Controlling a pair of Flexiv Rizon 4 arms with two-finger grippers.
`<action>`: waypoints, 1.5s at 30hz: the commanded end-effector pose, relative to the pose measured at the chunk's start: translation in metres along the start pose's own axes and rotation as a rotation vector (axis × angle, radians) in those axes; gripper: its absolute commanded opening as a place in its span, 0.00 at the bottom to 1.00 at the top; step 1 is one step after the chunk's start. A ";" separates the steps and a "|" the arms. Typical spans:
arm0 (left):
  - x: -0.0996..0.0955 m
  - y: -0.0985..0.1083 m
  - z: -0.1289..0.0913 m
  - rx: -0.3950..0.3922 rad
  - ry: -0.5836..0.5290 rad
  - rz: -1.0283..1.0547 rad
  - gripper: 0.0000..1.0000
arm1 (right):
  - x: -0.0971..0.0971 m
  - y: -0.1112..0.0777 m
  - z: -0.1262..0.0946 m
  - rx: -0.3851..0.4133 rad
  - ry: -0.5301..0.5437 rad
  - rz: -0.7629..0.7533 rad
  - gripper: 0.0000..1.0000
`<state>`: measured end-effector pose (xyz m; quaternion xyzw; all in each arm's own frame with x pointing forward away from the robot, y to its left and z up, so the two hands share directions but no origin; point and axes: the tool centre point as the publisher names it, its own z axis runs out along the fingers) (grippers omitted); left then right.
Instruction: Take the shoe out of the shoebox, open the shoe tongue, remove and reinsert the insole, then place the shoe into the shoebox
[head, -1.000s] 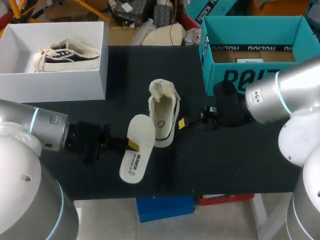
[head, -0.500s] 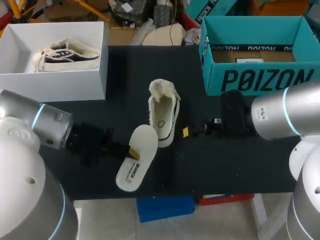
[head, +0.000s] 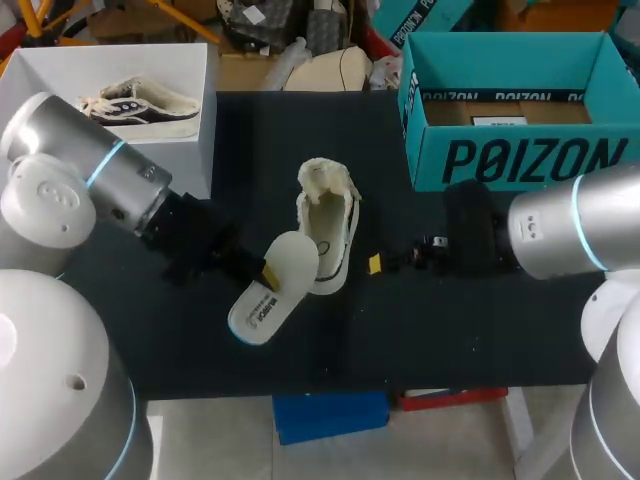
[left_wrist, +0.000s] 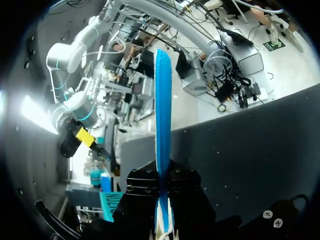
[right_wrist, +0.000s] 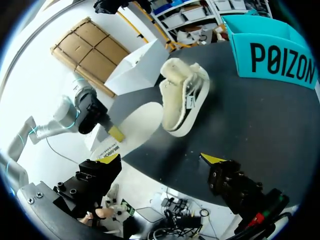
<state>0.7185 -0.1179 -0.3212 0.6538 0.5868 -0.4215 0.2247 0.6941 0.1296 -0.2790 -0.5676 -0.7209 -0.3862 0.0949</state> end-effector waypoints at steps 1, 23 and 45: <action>0.000 0.021 0.012 0.080 -0.002 -0.020 0.00 | 0.000 0.000 0.000 0.001 0.000 0.000 1.00; -0.003 0.072 0.035 0.037 0.045 -0.025 0.00 | 0.000 0.000 0.000 0.001 0.000 0.000 1.00; -0.012 0.144 0.051 -0.066 0.011 -0.073 0.40 | 0.000 0.000 0.000 0.001 0.000 0.000 1.00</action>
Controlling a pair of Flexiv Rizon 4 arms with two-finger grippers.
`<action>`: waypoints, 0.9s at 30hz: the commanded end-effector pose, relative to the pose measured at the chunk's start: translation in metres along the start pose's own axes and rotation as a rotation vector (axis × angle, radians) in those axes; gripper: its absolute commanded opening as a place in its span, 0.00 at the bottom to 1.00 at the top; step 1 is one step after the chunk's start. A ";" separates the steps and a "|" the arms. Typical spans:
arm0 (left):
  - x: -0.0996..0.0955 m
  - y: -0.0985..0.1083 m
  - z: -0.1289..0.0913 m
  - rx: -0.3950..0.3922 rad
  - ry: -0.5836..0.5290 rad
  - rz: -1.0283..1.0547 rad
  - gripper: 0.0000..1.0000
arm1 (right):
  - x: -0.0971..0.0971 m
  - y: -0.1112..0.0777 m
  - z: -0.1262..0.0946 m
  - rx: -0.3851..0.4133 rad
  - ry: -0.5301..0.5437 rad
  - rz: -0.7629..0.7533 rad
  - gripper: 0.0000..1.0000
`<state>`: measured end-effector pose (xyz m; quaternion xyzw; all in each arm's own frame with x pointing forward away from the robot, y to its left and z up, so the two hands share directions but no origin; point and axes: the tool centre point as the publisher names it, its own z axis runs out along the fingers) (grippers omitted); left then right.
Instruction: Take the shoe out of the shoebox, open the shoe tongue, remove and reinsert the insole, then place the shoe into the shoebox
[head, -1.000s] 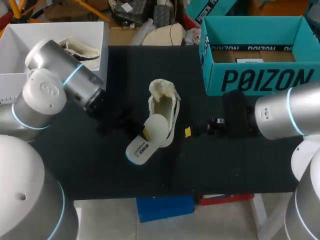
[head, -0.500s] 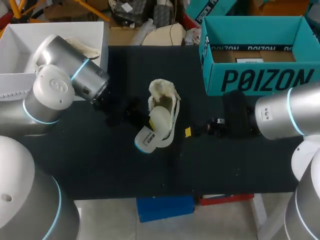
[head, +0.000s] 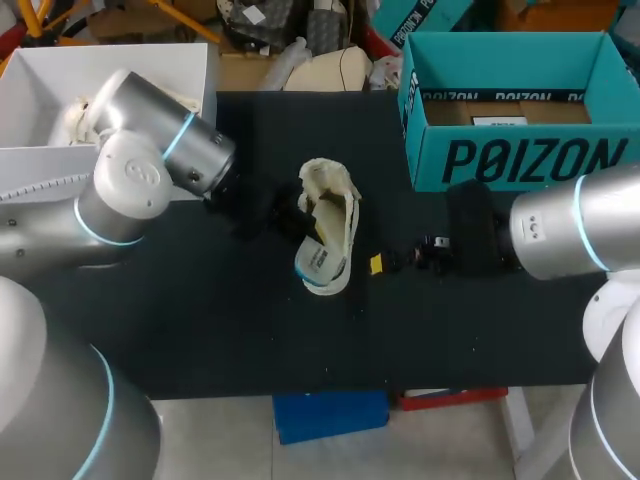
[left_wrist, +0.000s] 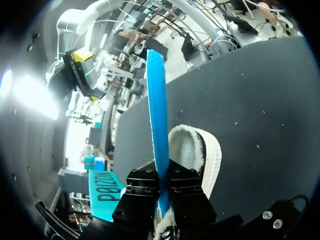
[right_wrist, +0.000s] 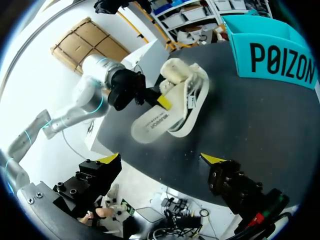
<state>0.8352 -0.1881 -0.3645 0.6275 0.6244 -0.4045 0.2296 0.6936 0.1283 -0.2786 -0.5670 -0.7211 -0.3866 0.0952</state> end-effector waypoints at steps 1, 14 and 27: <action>-0.002 0.008 0.006 0.005 0.000 -0.004 0.43 | 0.001 0.000 0.001 0.000 -0.002 0.001 1.00; -0.002 -0.015 -0.013 0.000 0.021 0.022 0.54 | 0.001 0.000 0.001 0.000 -0.002 0.001 1.00; 0.005 -0.049 -0.012 0.043 0.073 0.048 0.51 | 0.001 0.000 0.001 0.000 -0.002 0.001 1.00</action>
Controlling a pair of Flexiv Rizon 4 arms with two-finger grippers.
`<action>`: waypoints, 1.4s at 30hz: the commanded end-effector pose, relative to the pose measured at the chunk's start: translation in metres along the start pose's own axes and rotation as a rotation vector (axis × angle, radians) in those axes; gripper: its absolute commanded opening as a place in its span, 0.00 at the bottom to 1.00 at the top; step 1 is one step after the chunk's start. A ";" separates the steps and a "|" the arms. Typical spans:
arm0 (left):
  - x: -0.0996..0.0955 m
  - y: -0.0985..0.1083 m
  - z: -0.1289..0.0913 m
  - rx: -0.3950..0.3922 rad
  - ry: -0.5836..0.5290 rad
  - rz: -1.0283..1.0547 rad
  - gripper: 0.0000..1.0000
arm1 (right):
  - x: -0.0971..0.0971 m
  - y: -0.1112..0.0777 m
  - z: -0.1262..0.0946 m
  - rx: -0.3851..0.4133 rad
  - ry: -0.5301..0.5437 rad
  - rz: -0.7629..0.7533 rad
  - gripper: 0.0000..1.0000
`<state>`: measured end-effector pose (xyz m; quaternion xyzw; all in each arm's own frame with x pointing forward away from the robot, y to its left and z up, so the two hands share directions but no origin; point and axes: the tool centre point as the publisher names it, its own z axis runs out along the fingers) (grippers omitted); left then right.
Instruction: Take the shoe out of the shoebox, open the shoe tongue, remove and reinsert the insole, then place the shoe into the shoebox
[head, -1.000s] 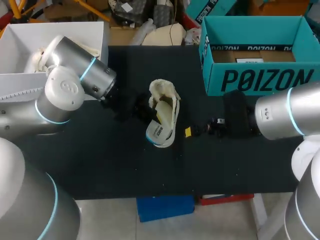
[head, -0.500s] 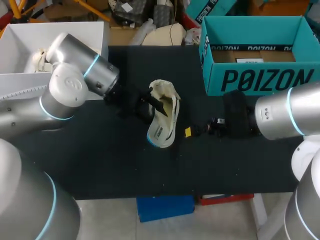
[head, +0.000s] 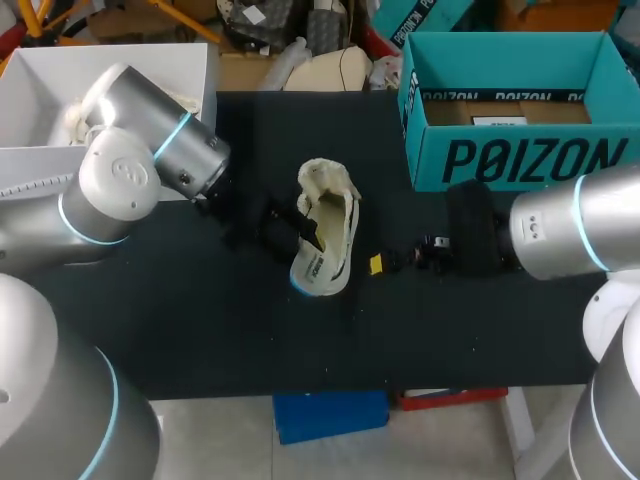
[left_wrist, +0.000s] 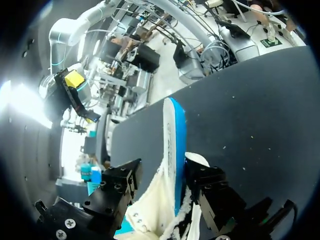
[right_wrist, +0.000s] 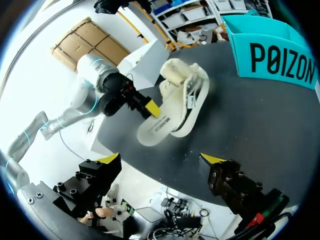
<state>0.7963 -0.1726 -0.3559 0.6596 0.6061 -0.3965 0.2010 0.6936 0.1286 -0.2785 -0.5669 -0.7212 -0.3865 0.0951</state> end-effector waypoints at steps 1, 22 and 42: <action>-0.001 -0.009 -0.004 -0.030 0.020 0.013 0.51 | 0.001 0.000 0.001 0.000 -0.002 0.001 1.00; 0.014 -0.031 -0.007 -0.040 0.108 0.043 0.00 | 0.001 0.000 0.001 0.000 -0.002 0.001 1.00; 0.011 0.016 0.000 -0.200 -0.010 -0.050 0.00 | 0.001 0.000 0.001 0.000 -0.002 0.001 1.00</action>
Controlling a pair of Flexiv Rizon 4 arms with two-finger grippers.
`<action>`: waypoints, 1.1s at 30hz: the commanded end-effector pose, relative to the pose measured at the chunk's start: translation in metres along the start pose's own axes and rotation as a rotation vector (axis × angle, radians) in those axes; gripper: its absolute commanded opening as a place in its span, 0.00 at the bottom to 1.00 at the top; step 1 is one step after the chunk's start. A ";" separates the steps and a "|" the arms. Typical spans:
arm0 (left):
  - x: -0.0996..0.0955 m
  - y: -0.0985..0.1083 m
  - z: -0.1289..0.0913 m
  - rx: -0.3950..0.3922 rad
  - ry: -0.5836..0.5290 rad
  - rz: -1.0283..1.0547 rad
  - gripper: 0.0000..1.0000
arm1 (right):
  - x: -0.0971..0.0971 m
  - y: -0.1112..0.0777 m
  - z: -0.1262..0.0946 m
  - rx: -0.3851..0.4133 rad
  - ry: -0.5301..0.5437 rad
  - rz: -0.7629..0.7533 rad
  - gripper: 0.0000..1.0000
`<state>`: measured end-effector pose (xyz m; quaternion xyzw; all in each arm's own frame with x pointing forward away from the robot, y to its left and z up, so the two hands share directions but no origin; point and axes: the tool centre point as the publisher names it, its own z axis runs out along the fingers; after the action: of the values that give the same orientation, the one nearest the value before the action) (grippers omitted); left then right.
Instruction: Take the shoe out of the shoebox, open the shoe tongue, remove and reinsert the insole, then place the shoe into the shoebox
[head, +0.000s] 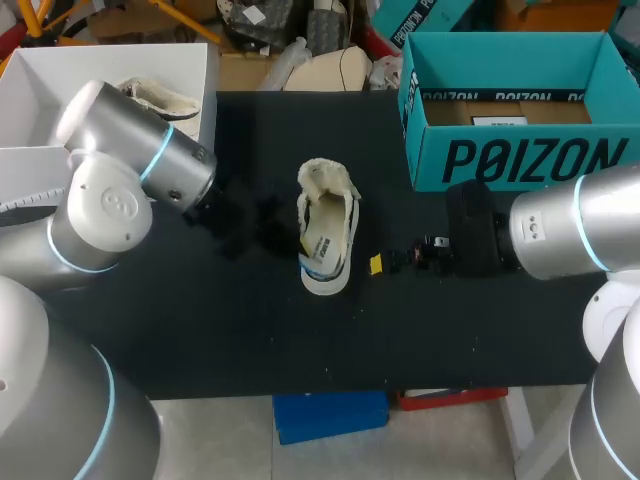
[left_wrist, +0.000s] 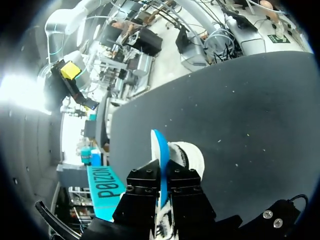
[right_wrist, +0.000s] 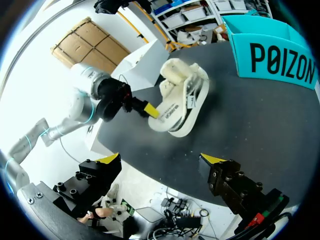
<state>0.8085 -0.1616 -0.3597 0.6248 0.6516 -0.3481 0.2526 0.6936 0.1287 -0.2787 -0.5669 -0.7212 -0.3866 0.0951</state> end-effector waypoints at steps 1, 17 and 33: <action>0.001 0.006 0.011 -0.028 -0.002 -0.013 0.00 | 0.001 0.000 0.001 0.001 -0.002 0.001 1.00; -0.002 0.032 0.019 -0.157 0.048 -0.020 0.00 | 0.001 0.000 0.001 0.001 -0.002 0.001 1.00; 0.004 0.030 0.038 -0.129 0.291 0.114 0.13 | 0.001 0.000 0.001 0.001 -0.002 0.001 1.00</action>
<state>0.8302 -0.1823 -0.3899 0.6784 0.6575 -0.2215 0.2416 0.6937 0.1288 -0.2788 -0.5669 -0.7212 -0.3866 0.0952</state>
